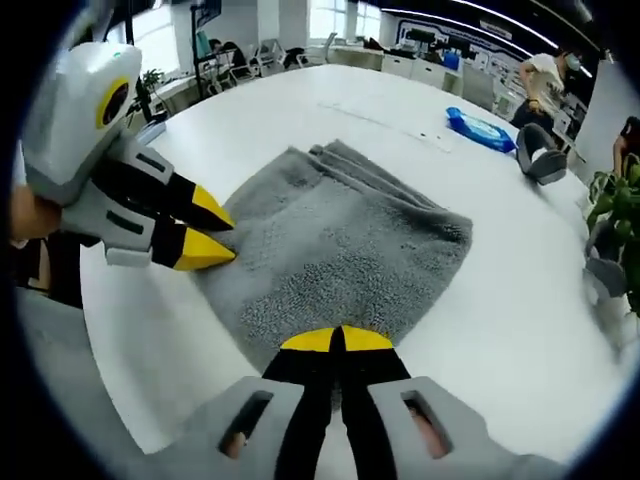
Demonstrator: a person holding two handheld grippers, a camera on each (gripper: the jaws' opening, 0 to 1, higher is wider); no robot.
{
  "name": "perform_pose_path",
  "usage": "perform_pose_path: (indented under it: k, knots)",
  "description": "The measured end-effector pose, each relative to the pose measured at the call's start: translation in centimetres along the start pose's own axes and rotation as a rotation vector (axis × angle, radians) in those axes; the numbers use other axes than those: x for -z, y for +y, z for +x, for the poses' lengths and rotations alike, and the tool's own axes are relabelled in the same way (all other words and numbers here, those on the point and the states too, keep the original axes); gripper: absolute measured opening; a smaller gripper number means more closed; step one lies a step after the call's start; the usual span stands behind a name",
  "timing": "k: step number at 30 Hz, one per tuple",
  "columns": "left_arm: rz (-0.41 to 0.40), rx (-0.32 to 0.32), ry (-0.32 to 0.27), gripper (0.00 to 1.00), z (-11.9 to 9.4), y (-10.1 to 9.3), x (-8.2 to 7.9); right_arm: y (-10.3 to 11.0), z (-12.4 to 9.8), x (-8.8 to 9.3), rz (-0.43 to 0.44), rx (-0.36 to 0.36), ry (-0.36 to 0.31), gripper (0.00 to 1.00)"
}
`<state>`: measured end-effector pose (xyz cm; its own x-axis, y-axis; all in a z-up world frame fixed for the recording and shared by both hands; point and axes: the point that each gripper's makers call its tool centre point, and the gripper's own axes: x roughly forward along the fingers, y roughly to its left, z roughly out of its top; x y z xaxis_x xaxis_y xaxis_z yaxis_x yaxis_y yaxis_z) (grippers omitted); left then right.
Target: Fold the towel on the table until its edges align and the towel forms a compact rectangular stack.
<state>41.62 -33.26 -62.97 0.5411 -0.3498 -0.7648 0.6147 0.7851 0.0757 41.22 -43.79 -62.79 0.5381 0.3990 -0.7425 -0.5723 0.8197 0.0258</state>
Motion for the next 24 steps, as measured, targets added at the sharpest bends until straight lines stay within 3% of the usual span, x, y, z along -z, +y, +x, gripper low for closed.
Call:
perform_pose_path:
  k: [1, 2, 3, 4, 5, 8, 12, 14, 15, 18, 20, 22, 24]
  knots:
    - [-0.004, -0.004, -0.005, 0.17, -0.2, 0.1, -0.1, 0.0, -0.2, -0.3, 0.012, -0.005, -0.023, 0.0]
    - [-0.018, -0.011, -0.055, 0.18, -1.0, 0.2, -0.9, 0.3, -1.6, -2.0, 0.089, -0.031, -0.159, 0.0]
    - [-0.024, -0.019, -0.107, 0.2, -1.9, 0.3, -1.7, 0.3, -1.9, -2.3, 0.103, -0.032, -0.178, 0.0]
    - [-0.035, -0.024, -0.142, 0.23, -2.6, 0.4, -2.2, -0.1, -3.7, -3.3, 0.163, -0.022, -0.271, 0.01]
    - [-0.056, -0.042, -0.208, 0.26, -3.9, 0.8, -3.1, -0.2, -4.5, -3.7, 0.181, -0.016, -0.311, 0.04]
    - [-0.123, -0.071, -0.322, 0.35, -6.7, 1.4, -4.1, -0.6, -7.5, -4.0, 0.297, -0.003, -0.43, 0.19]
    - [-0.198, -0.063, -0.392, 0.56, -9.4, 1.5, -3.9, -0.1, -9.7, -2.8, 0.326, -0.026, -0.474, 0.31]
    - [-0.224, -0.06, -0.409, 0.58, -10.4, 1.3, -3.5, 0.1, -10.5, -2.6, 0.318, -0.016, -0.505, 0.47]
    - [-0.229, -0.06, -0.404, 0.6, -10.7, 1.2, -3.1, -0.1, -11.2, -2.4, 0.313, 0.013, -0.527, 0.53]
    - [-0.245, -0.06, -0.413, 0.78, -11.7, 0.8, -2.2, -0.4, -12.5, -1.9, 0.292, 0.069, -0.553, 0.68]
    - [-0.254, -0.073, -0.45, 0.91, -12.4, 0.8, -1.9, -0.8, -13.2, -1.8, 0.271, 0.101, -0.56, 0.79]
    - [-0.261, -0.071, -0.468, 0.98, -12.9, 0.5, -1.5, -1.1, -13.9, -1.7, 0.245, 0.137, -0.56, 0.88]
    - [-0.246, -0.081, -0.483, 0.99, -13.3, 0.3, -1.3, -1.1, -14.4, -1.6, 0.221, 0.149, -0.552, 0.95]
